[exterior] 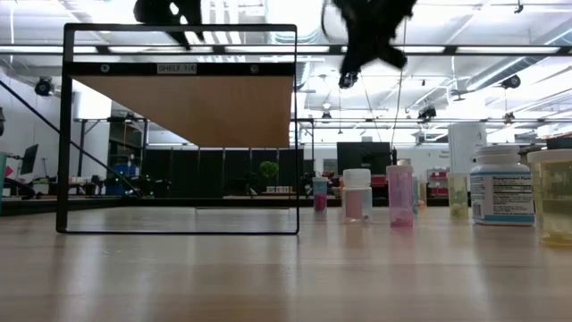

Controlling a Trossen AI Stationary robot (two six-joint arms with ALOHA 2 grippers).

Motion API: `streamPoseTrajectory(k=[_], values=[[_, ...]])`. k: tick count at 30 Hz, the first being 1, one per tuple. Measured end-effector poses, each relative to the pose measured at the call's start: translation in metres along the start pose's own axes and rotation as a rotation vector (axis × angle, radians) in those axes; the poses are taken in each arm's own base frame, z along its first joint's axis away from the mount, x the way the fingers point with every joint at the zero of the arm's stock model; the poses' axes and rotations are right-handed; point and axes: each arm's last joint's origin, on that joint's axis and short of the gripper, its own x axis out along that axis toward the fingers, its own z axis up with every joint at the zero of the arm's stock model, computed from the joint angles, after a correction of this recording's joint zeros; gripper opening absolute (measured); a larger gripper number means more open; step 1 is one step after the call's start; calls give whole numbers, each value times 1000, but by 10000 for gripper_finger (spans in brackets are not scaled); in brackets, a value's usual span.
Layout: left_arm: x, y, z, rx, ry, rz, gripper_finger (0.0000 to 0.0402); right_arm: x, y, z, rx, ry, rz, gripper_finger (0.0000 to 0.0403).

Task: Pick and place medicine bottles onto shelf by color
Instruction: Put the top center orange capsule bottle on the shelf

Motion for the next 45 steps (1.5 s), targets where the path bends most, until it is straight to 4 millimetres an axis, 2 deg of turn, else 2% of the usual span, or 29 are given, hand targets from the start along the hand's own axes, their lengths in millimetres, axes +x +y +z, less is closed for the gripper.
streamPoseTrajectory(k=[5, 9, 14, 22, 28, 36, 41, 45], values=[[-25, 4, 8, -61, -190, -108, 199, 41, -39, 12, 296, 21, -186, 9], [-40, 11, 8, -89, -269, -148, 199, 61, -63, 22, 393, 80, -163, 31], [-53, 19, 5, -111, -324, -134, 199, 85, -76, 25, 429, 141, -171, 105], [-63, 26, 1, -98, -379, -90, 199, 120, -85, 16, 443, 204, -271, 248], [-63, 26, 2, -86, -380, -81, 199, 133, -89, 12, 414, 204, -337, 310], [-61, 25, 2, -62, -377, -74, 199, 151, -93, 5, 397, 231, -384, 313], [-61, 25, 2, -57, -379, -69, 199, 159, -93, 1, 388, 251, -391, 296], [-61, 26, 2, -58, -384, -58, 199, 159, -91, 0, 386, 254, -387, 267]])
